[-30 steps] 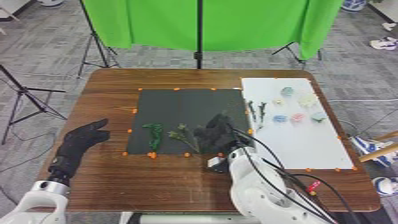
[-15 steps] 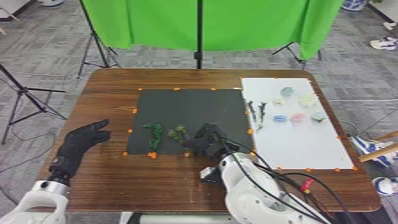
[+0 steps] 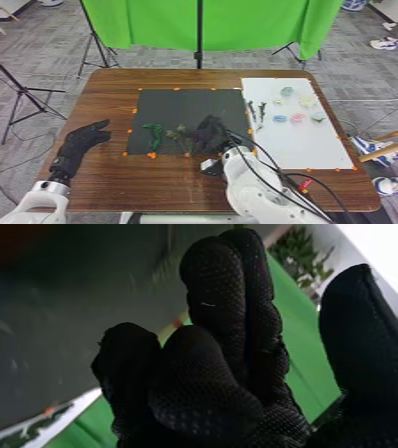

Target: Arrange flowers

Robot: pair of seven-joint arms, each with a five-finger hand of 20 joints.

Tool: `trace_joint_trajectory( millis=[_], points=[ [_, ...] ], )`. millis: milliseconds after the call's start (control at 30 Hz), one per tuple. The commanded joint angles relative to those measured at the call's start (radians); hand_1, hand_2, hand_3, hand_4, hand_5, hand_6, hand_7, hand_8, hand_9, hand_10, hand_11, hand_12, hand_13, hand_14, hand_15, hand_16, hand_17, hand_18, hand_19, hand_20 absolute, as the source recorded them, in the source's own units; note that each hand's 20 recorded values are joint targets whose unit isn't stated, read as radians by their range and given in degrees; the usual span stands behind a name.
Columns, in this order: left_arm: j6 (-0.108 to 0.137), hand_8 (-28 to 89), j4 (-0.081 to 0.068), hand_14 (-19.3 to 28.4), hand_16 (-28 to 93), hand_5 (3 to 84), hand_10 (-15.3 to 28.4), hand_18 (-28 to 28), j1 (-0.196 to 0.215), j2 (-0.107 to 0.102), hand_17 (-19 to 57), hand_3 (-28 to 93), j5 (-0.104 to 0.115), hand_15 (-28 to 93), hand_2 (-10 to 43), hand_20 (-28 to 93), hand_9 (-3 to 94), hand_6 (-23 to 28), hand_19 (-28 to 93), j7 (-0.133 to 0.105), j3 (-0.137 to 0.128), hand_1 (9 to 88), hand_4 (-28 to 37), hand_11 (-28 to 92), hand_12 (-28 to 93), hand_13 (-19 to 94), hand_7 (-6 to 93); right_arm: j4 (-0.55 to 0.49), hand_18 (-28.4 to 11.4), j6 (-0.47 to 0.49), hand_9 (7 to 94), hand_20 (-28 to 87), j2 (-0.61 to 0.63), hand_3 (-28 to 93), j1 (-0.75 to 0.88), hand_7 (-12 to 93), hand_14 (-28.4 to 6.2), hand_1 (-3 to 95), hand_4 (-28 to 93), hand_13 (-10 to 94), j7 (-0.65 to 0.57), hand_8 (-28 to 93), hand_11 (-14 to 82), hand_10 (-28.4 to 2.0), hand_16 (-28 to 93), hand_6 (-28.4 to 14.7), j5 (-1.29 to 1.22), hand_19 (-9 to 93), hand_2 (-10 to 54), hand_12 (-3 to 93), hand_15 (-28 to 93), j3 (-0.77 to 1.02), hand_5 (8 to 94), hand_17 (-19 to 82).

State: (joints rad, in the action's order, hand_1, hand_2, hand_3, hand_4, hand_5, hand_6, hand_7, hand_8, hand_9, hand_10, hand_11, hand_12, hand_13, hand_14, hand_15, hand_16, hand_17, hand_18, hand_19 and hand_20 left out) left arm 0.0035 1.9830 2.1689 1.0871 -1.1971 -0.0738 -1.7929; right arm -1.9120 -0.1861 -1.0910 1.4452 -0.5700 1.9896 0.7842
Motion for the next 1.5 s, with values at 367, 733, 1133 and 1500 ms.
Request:
trace_joint_trajectory(
  millis=[367,733,1133,1500],
  points=[
    [-0.009,-6,0.006,19.4,1,46.4,15.1,18.7,0.012,0.007,2.1,66,-0.011,23,6.0,19,47.0,2.9,21,0.013,-0.008,20.5,-26.6,20,13,36,9.1,0.047,-19.7,0.061,91.2,57,0.17,64,-0.107,26,-1.6,30.9,-12,94,-0.152,-8,42.5,-11.5,32,-2.7,0.19,93,-9.4,27.6,70,0.186,81.6,62],
    [-0.003,-6,0.007,19.5,1,46.3,15.1,18.8,0.014,0.007,2.0,66,-0.01,23,6.1,19,47.0,2.8,21,0.008,-0.009,20.6,-26.5,20,13,35,9.1,0.183,-19.5,0.172,90.6,61,0.169,63,-0.164,20,-1.7,30.5,-13,94,-0.19,-7,44.2,-11.7,36,-3.0,0.159,93,-9.5,28.7,71,0.148,80.8,63],
    [-0.001,-6,0.009,19.5,1,46.7,15.2,17.3,0.021,0.01,4.0,65,-0.011,22,6.3,20,47.2,3.3,21,0.005,-0.013,21.0,-26.1,20,13,36,8.5,0.222,-19.3,0.17,90.4,60,0.167,63,-0.174,20,-1.7,30.8,-12,94,-0.204,-7,44.7,-11.7,37,-3.0,0.158,93,-9.5,28.8,71,0.136,80.6,63],
    [-0.01,-6,0.006,19.6,1,46.5,15.2,17.9,0.015,0.008,2.8,66,-0.013,23,6.1,20,47.0,3.0,21,0.01,-0.009,20.6,-26.4,20,13,36,8.8,0.183,-19.2,0.103,90.1,59,0.188,63,-0.195,20,-1.5,31.7,-12,94,-0.184,-7,45.3,-11.6,36,-3.0,0.195,93,-9.5,28.8,71,0.119,80.9,63]
  ],
)
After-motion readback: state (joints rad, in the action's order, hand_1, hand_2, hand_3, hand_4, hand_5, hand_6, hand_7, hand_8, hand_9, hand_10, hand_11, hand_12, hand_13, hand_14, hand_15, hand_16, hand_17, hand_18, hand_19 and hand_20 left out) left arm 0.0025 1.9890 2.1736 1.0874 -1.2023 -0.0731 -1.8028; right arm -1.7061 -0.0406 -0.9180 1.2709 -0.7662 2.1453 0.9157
